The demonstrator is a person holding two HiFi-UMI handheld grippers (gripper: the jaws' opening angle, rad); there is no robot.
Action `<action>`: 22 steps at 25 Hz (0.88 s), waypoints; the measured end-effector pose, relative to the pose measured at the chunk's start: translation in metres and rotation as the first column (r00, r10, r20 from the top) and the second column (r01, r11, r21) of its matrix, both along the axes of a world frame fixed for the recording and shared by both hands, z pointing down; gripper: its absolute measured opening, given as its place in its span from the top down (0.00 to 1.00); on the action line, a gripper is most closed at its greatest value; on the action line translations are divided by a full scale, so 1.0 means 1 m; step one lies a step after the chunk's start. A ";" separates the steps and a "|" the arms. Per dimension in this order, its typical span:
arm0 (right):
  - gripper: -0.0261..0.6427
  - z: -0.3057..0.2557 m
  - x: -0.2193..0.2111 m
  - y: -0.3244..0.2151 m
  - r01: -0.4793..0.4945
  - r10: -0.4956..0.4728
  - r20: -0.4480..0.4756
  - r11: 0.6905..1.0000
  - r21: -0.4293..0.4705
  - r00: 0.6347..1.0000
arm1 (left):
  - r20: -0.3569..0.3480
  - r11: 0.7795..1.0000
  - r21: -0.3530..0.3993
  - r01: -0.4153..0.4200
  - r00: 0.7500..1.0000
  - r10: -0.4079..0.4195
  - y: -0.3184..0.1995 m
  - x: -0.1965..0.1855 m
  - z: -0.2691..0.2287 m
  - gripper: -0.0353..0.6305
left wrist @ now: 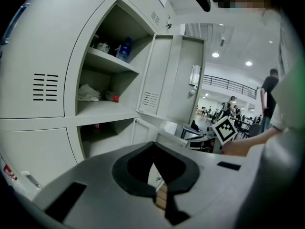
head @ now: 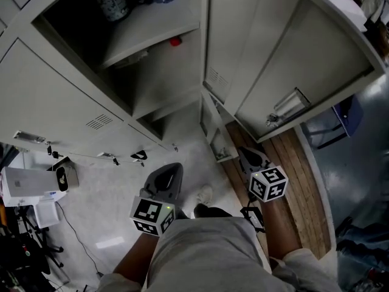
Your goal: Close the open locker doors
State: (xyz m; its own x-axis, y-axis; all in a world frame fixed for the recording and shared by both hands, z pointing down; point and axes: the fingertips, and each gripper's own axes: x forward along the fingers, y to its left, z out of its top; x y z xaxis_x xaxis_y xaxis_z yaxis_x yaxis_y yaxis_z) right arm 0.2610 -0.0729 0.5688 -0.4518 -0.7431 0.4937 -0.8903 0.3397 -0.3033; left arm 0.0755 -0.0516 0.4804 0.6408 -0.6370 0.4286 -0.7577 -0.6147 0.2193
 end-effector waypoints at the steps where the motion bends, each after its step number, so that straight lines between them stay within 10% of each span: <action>1: 0.92 0.000 -0.004 0.000 0.003 -0.003 0.001 1.000 0.001 1.000 | -0.001 1.000 0.000 0.001 1.000 -0.001 0.001 -0.003 0.000 0.93; 22: 0.92 -0.005 -0.113 0.000 0.064 -0.064 0.013 0.998 -0.005 0.998 | 0.004 0.999 0.015 0.035 0.999 -0.035 -0.004 -0.097 -0.014 0.93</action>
